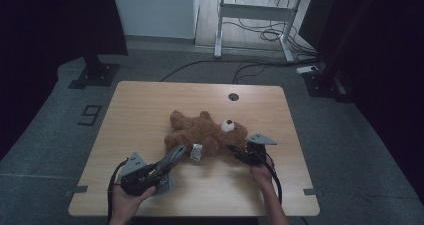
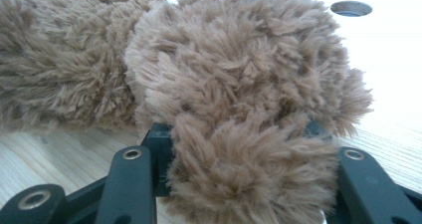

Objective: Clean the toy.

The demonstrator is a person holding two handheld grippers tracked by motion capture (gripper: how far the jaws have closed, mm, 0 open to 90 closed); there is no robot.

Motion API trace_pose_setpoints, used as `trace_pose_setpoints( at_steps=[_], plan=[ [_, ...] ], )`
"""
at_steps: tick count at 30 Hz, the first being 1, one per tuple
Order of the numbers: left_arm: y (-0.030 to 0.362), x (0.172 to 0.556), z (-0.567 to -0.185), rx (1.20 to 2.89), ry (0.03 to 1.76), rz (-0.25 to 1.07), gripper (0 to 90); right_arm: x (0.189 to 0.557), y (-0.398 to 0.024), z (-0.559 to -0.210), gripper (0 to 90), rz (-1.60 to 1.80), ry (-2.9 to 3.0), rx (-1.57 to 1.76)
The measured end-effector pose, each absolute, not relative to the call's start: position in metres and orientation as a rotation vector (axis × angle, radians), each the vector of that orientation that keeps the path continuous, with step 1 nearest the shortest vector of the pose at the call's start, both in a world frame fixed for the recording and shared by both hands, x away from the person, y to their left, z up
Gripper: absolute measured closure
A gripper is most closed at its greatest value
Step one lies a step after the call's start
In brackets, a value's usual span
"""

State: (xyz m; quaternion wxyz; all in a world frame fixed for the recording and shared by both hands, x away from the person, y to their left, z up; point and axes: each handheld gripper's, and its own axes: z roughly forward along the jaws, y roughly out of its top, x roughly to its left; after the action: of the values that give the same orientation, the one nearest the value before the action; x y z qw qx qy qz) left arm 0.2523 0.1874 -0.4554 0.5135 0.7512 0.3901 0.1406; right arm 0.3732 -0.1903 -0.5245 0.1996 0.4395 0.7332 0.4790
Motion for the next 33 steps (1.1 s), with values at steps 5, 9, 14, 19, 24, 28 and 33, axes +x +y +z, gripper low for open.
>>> trace_pose_setpoints(
  at_steps=[5,9,14,19,24,28,33],
  plan=[
    [0.187,0.252,-0.45,1.791,0.936,0.357,72.1,0.373,-0.191,-0.526,50.0,1.352,2.045,1.217],
    [0.176,0.259,-0.443,1.78,0.917,0.369,72.0,0.373,-0.192,-0.526,50.0,1.355,2.054,1.212],
    [0.141,0.288,-0.436,1.805,0.867,0.374,71.9,0.373,-0.192,-0.527,50.2,1.363,2.051,1.211],
    [0.11,0.336,-0.436,1.838,0.881,0.355,72.0,0.374,-0.194,-0.528,50.3,1.381,2.047,1.217],
    [0.082,0.364,-0.458,1.913,0.888,0.242,71.7,0.374,-0.195,-0.529,50.4,1.395,2.046,1.221],
    [0.063,0.37,-0.48,1.965,0.894,0.226,71.7,0.375,-0.195,-0.53,50.6,1.397,2.044,1.223],
    [0.074,0.365,-0.484,1.931,0.914,0.246,72.2,0.375,-0.196,-0.532,50.7,1.405,2.049,1.21]
  ],
)
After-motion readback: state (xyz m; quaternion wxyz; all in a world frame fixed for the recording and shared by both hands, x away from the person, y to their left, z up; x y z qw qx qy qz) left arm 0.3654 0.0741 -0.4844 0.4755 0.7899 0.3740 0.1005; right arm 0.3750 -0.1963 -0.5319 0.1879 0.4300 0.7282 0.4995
